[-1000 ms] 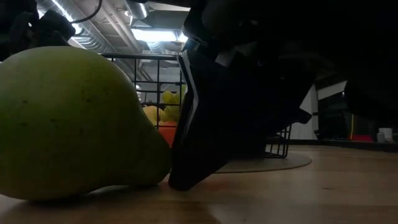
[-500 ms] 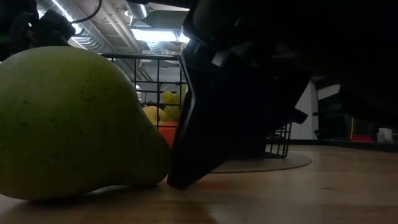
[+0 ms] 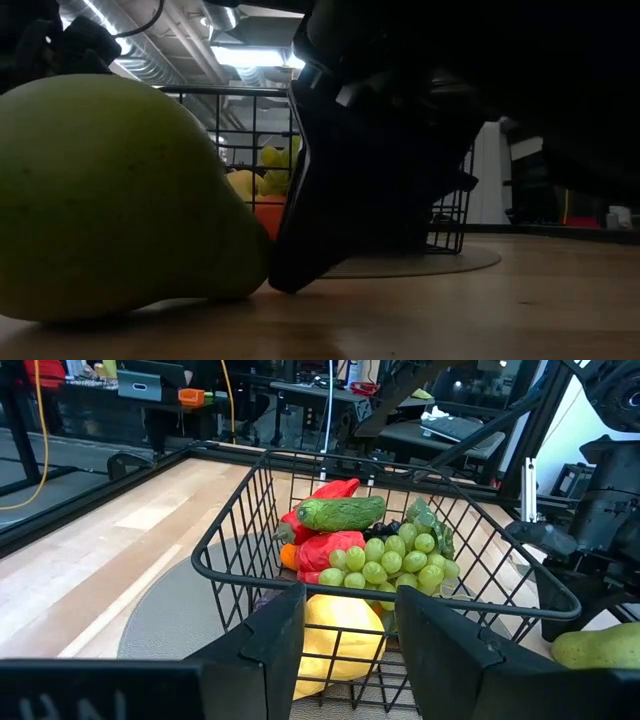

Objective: Build produce basket
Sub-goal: Put the green pear into the black wire basket

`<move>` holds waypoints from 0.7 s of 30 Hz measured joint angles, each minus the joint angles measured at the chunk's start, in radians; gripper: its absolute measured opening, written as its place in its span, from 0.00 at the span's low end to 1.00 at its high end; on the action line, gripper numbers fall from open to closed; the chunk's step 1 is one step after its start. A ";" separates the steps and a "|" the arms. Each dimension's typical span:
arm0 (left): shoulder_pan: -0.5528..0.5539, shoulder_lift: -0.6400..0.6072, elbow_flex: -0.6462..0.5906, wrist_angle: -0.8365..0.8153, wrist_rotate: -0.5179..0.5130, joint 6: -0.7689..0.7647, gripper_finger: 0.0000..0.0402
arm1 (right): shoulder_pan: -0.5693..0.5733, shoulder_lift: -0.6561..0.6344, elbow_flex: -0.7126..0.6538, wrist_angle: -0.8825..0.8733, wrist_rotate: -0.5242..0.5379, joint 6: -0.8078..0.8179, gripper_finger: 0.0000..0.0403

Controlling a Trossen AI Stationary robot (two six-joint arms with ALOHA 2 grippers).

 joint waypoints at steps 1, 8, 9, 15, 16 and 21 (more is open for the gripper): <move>0.000 0.000 0.000 0.000 0.000 0.000 0.38 | 0.000 0.000 0.000 0.000 0.000 0.002 0.14; 0.000 0.000 0.000 0.000 0.000 0.000 0.38 | 0.000 0.000 0.000 0.002 0.012 0.031 0.02; 0.000 0.000 0.000 0.000 0.000 0.000 0.38 | 0.000 0.000 0.000 0.002 0.022 0.047 0.02; 0.000 0.000 0.000 0.000 0.000 0.000 0.38 | 0.000 0.000 0.001 0.003 0.042 0.079 0.01; 0.000 0.000 0.000 0.000 0.000 0.000 0.38 | 0.000 0.000 0.002 0.003 0.046 0.079 0.01; 0.000 0.000 0.000 0.000 0.000 0.000 0.38 | 0.001 -0.002 0.078 -0.036 0.097 0.071 0.00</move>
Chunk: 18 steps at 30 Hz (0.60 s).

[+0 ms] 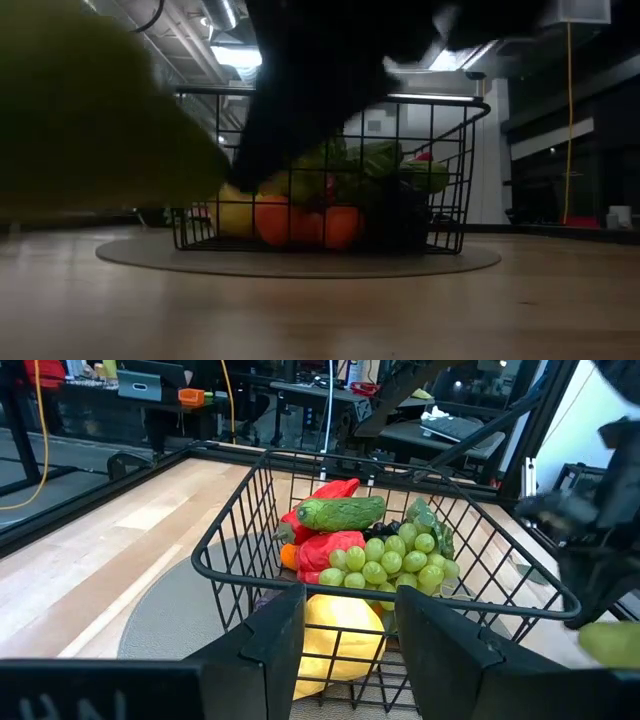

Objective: Build produce basket
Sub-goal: Put the green pear into the black wire basket

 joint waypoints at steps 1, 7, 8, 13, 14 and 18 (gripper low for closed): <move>0.000 0.000 0.000 0.000 0.000 0.000 0.38 | 0.000 -0.001 0.020 -0.014 0.013 -0.005 0.00; 0.000 0.000 0.000 0.000 0.000 0.000 0.38 | 0.000 -0.001 0.182 -0.134 0.140 -0.051 0.00; 0.000 0.000 0.000 0.000 0.000 0.000 0.38 | 0.000 -0.001 0.214 -0.175 0.168 -0.053 0.00; 0.000 0.000 0.000 0.000 0.000 0.000 0.38 | -0.016 -0.038 0.284 -0.309 0.318 -0.061 0.00; 0.000 0.000 0.000 0.000 0.000 0.000 0.38 | -0.022 -0.054 0.272 -0.321 0.341 -0.074 0.00; 0.000 0.000 0.000 -0.001 0.000 0.000 0.38 | -0.056 -0.098 0.275 -0.405 0.384 -0.046 0.00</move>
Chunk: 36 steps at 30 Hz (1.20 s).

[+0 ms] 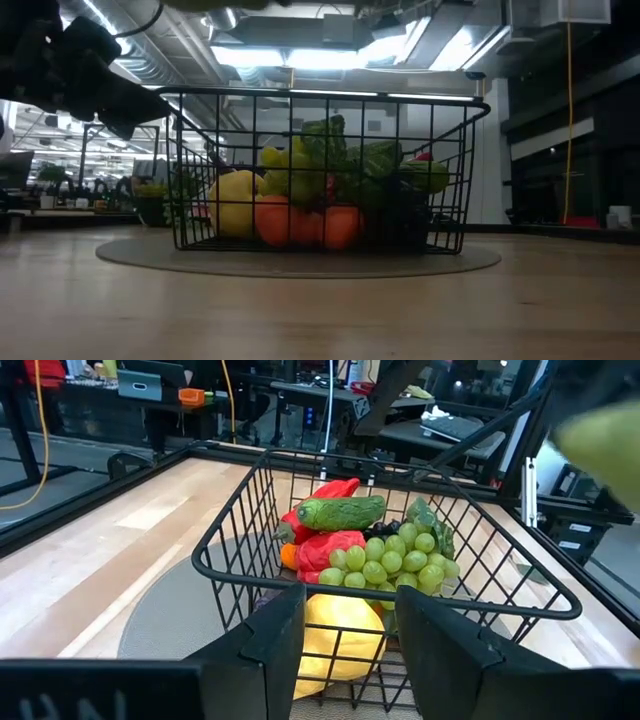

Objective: Build produce basket
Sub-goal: Put the green pear into the black wire basket, then adjust the black wire basket

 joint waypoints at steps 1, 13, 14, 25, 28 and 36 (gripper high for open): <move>0.000 0.000 0.000 0.000 0.000 0.000 0.38 | -0.011 -0.004 0.002 -0.033 0.019 0.014 0.00; 0.000 0.000 0.000 0.000 0.000 0.000 0.38 | -0.181 -0.022 0.004 -0.263 -0.014 0.210 0.06; 0.000 0.000 0.000 0.000 0.000 0.000 0.38 | -0.194 -0.022 0.004 -0.263 -0.039 0.210 0.08; 0.000 0.000 0.000 0.000 0.000 0.000 0.38 | -0.256 -0.022 0.004 -0.285 -0.130 0.203 0.25; 0.000 0.000 0.000 0.000 0.000 0.000 0.38 | -0.251 -0.022 0.003 -0.329 -0.132 0.206 0.25; 0.000 0.000 0.000 0.000 0.000 0.000 0.38 | -0.196 -0.042 0.002 -0.321 -0.144 0.133 0.25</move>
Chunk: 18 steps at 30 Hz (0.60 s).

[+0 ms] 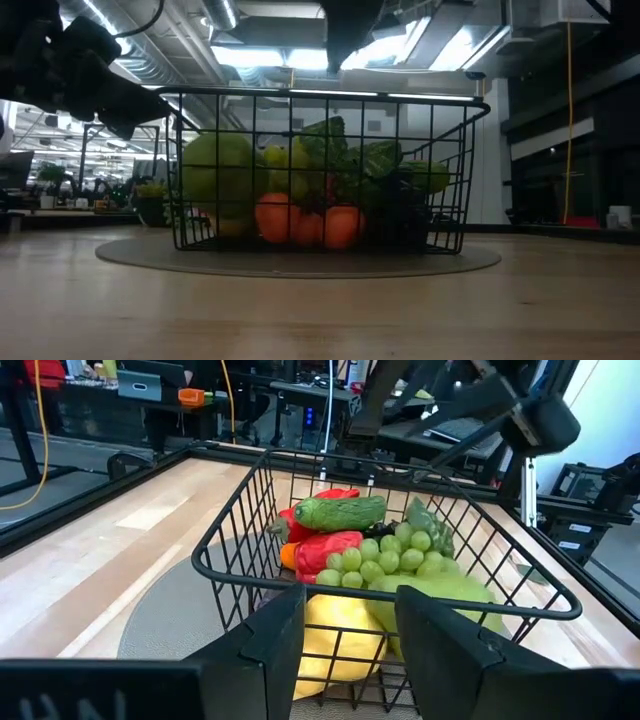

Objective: Build produce basket
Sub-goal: Adjust the black wire basket

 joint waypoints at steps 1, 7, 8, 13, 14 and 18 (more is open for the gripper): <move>0.000 0.000 0.000 0.000 0.000 0.000 0.38 | 0.003 -0.007 0.000 0.000 0.003 -0.025 0.25; 0.000 0.000 0.000 0.000 0.000 0.000 0.38 | -0.019 -0.098 0.000 0.000 0.072 -0.084 0.25; 0.000 0.000 0.000 0.000 0.000 0.000 0.38 | -0.029 -0.121 0.000 0.000 0.072 -0.084 0.25; 0.000 0.000 0.000 0.000 0.000 0.000 0.38 | -0.100 -0.236 0.000 0.000 0.068 -0.086 0.25; 0.000 0.000 0.000 0.000 0.000 0.000 0.38 | -0.126 -0.256 0.000 0.000 0.051 -0.082 0.25; 0.000 0.000 0.000 0.000 0.000 0.000 0.38 | -0.266 -0.297 0.002 -0.002 -0.121 -0.003 0.25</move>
